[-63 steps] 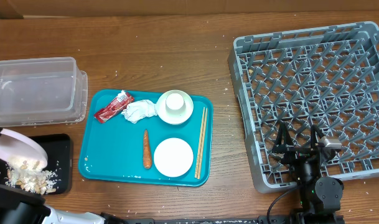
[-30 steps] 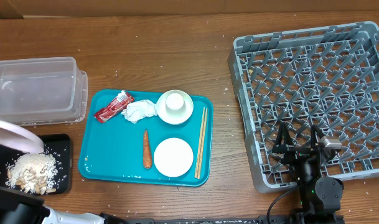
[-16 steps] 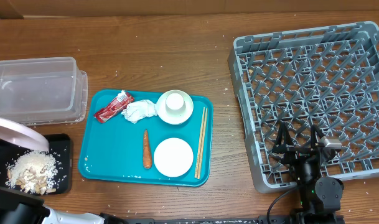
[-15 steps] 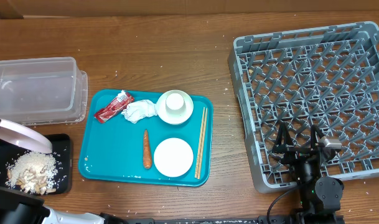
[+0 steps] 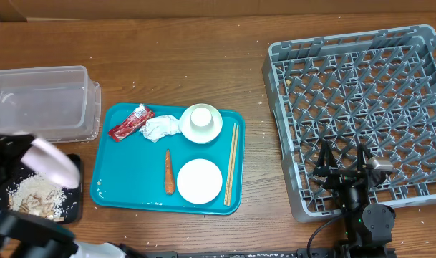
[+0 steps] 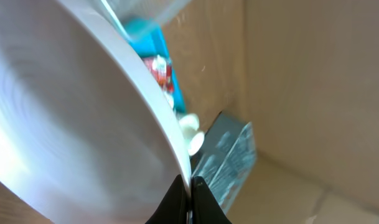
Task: Sort waste into correct bins and load items into the dishwasher
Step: 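Carry the emptied plate back and set it on the teal tray, then grasp the orange carrot with the left gripper, then move the carrot to the black tray and release it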
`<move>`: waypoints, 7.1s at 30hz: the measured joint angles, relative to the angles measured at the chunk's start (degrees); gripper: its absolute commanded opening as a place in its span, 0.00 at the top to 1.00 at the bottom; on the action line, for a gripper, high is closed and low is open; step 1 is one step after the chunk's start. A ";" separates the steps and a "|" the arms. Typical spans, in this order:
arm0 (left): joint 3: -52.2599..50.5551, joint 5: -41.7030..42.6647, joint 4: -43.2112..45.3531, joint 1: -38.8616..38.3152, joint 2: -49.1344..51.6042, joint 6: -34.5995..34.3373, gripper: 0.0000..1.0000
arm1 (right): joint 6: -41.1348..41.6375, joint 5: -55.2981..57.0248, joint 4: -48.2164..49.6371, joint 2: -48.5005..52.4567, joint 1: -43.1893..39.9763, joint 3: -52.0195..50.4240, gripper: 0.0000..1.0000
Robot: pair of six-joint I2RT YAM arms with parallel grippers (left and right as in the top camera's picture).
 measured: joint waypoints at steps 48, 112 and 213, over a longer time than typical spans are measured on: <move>-23.52 -49.46 22.45 -64.26 4.09 -25.55 0.74 | 0.02 0.02 0.04 0.00 0.00 0.00 0.00; -35.58 -44.06 34.53 -70.44 4.09 -19.58 0.62 | 0.00 0.02 0.02 0.00 0.00 0.00 0.00; -13.55 -53.83 25.66 -8.83 11.87 -25.79 0.65 | 0.00 0.04 0.00 0.00 0.00 0.00 0.00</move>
